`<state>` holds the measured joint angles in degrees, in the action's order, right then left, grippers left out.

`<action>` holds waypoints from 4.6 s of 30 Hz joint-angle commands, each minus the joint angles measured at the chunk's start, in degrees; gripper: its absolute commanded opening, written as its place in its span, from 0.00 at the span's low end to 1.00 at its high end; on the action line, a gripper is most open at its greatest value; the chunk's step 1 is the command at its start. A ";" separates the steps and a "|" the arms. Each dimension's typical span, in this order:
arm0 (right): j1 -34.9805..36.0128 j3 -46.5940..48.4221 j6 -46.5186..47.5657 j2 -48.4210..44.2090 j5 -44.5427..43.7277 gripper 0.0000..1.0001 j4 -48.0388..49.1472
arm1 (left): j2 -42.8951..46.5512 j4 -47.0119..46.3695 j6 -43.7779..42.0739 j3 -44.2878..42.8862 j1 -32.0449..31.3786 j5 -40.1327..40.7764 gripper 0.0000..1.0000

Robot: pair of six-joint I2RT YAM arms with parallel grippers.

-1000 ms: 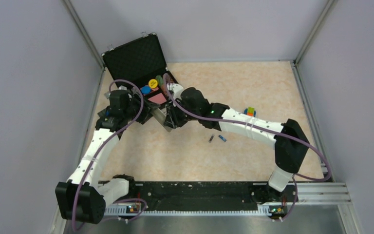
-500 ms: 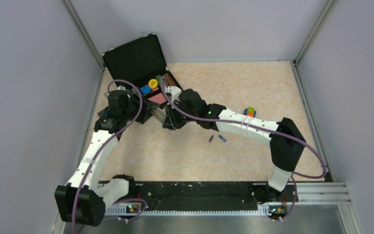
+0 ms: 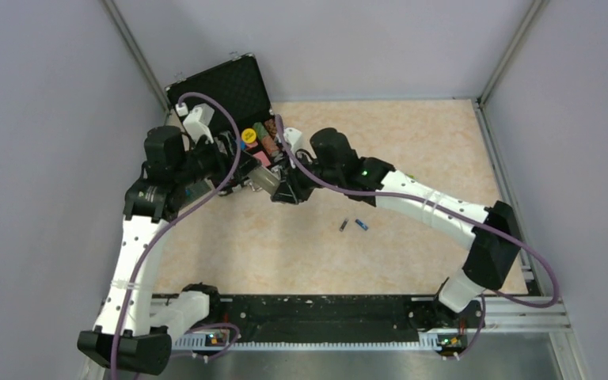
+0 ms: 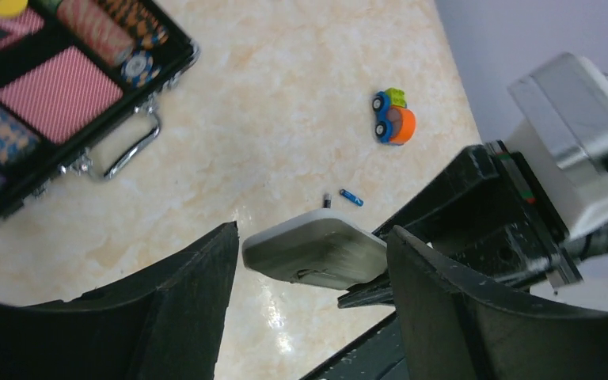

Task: Load the batteries into the remote control
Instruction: Adjust the remote control.

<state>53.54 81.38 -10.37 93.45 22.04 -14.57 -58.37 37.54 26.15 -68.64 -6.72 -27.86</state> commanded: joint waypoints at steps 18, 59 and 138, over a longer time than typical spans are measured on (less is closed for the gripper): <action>-2.55 8.28 6.17 -8.40 23.67 0.00 -16.22 | 3.44 8.50 -35.12 -5.81 0.22 -42.18 0.99; -2.91 -11.90 -31.34 -27.55 -21.74 0.97 16.84 | 9.26 -17.61 -7.50 -3.68 -1.01 -20.62 0.00; -3.79 19.60 -33.79 3.73 -10.10 0.09 -10.92 | -2.26 -28.09 -6.23 11.81 -9.29 -18.99 0.33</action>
<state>49.21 98.06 -43.68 95.81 11.57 -27.92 -59.35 8.34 21.54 -55.70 -14.48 -47.29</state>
